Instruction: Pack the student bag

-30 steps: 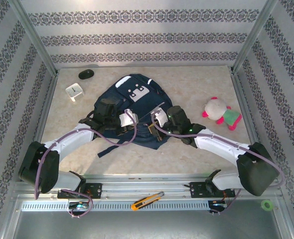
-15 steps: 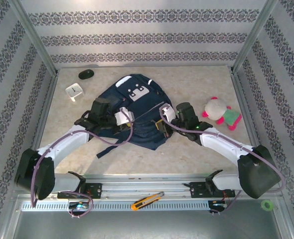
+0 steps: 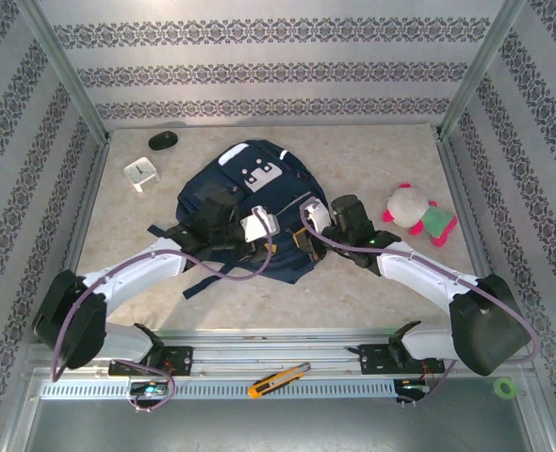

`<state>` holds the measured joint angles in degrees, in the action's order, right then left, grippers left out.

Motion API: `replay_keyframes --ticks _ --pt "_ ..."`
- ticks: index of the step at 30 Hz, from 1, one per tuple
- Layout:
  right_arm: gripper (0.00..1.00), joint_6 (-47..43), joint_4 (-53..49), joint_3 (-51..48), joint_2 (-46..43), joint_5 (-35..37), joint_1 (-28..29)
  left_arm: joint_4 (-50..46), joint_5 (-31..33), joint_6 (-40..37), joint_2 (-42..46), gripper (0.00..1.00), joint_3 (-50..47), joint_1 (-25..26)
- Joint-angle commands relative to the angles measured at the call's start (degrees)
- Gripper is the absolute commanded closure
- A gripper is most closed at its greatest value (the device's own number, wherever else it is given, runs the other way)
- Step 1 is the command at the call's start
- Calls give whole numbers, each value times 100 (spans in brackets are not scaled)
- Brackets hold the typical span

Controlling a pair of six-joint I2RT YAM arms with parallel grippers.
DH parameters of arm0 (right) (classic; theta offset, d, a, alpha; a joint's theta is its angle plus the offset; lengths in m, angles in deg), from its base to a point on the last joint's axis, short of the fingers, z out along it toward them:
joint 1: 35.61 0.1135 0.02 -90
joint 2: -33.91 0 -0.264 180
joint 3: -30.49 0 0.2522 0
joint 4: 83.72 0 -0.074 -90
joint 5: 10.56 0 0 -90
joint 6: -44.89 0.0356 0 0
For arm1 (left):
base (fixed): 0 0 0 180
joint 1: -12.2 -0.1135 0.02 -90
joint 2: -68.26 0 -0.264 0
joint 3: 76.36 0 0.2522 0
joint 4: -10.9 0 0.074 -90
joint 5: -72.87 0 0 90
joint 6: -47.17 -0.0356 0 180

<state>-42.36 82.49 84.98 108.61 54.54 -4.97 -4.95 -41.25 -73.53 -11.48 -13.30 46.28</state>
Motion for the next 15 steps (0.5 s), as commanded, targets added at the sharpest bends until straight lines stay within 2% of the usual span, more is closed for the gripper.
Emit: replay_keyframes --ticks 1,3,4,5,6,7,9,15 --pt "100 16 113 -17 -183 -7 74 584 550 225 -307 35 264 19" --pt "100 16 118 -21 -183 -11 74 494 577 100 -492 43 383 19" --pt "100 18 111 -21 -184 -2 72 392 546 30 -544 55 433 19" --pt "100 45 109 -28 -192 53 57 237 510 -84 -570 75 466 19" --pt "100 89 90 -38 -201 135 19 135 472 -192 -555 87 452 12" --pt "100 136 76 -54 -204 225 -39 60 419 -303 -505 93 405 -5" --pt "100 266 74 -113 -156 322 -276 -207 106 -611 -318 99 283 -119" --pt "100 190 42 -93 156 332 -900 -1006 -1313 -1157 349 100 -38 -918"
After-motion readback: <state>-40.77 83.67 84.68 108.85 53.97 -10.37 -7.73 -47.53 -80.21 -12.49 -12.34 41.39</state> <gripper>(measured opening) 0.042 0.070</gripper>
